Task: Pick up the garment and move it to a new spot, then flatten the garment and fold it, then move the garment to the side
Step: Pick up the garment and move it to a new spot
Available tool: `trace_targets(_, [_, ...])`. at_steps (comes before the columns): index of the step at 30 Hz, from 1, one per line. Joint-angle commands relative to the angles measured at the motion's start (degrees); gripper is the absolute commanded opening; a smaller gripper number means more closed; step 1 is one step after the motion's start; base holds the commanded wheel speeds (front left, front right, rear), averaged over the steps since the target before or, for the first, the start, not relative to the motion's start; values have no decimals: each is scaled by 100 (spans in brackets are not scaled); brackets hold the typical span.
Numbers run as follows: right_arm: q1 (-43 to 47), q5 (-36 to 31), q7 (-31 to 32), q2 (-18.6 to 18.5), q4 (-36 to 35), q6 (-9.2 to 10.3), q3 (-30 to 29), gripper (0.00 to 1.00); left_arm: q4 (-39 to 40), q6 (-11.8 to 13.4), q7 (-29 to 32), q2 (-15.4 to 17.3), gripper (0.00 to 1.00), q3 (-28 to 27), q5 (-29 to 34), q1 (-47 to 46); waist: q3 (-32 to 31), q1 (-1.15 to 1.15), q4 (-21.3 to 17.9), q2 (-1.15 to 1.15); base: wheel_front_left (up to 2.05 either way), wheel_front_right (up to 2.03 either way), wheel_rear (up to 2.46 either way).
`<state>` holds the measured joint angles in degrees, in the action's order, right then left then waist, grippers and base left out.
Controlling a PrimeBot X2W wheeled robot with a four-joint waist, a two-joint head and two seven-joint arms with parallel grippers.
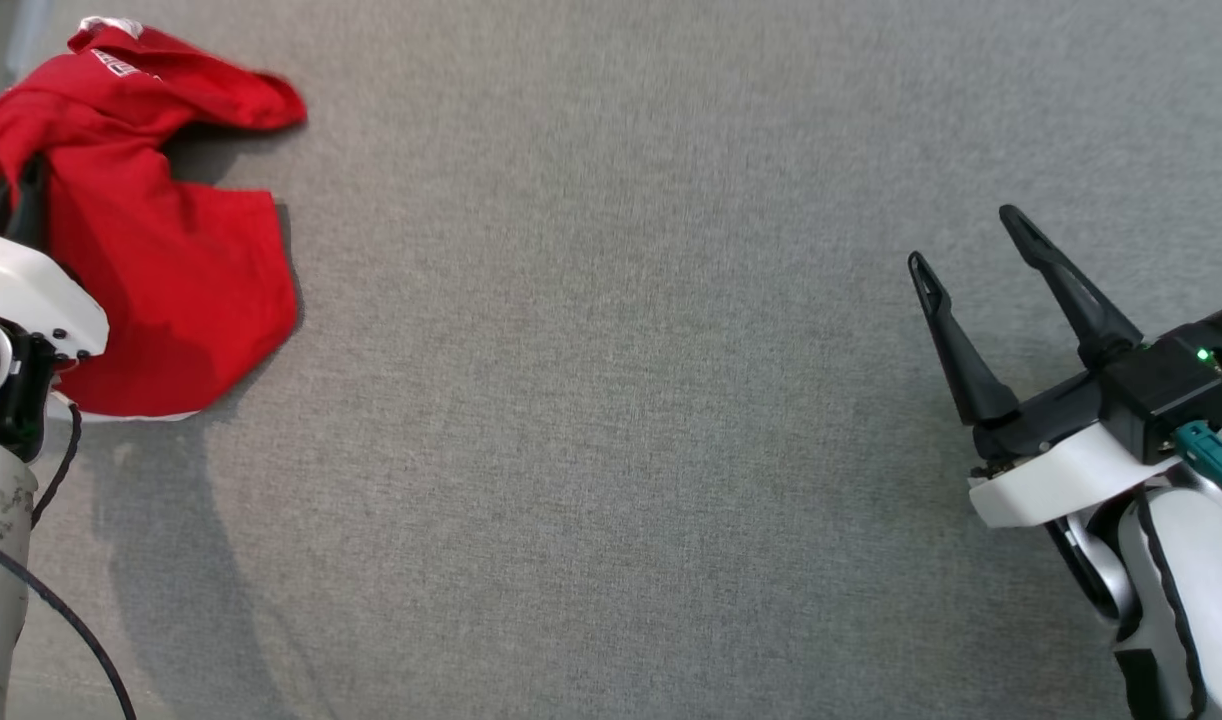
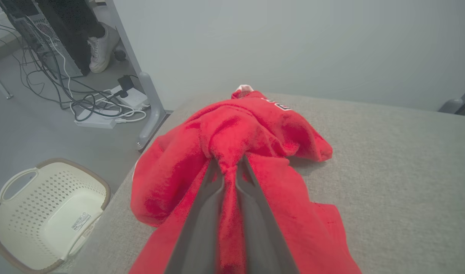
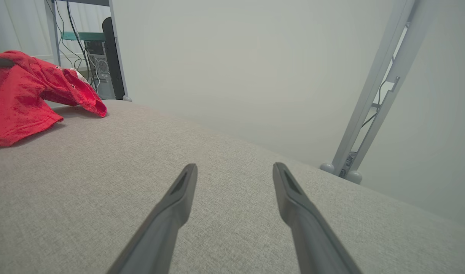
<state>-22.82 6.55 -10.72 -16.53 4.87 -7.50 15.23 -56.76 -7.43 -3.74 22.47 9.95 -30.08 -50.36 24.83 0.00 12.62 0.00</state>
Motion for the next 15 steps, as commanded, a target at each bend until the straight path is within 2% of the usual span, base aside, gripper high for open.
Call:
trace_targets(1, [82, 41, -99, 42, 116, 2, 2, 100, 118, -6, -324, 66, 0, -34, -33, 72, -370, 0, -46, 0, 0, 0, 0])
trace_targets(5, [175, 106, -220, 173, 323, 2, 4, 100, 467, -6, -757, 26, 0, -2, -113, 206, -808, 0, -128, 0, 0, 0, 0])
trace_targets(11, [372, 184, -353, 344, 564, 2, -65, 100, 1414, -6, -950, -131, 0, 199, -263, 588, -1375, 0, -330, 0, 0, 0, 0])
trace_targets(13, [421, 204, -369, 384, 609, 2, -93, 100, 1762, -6, -926, -245, 0, 198, -386, 747, -1503, 0, -427, 0, 0, 0, 0])
trace_targets(15, [469, 210, -400, 415, 633, 2, -115, 100, 2171, -6, -788, -497, 0, 168, -661, 940, -1602, 0, -549, 0, 0, 0, 0])
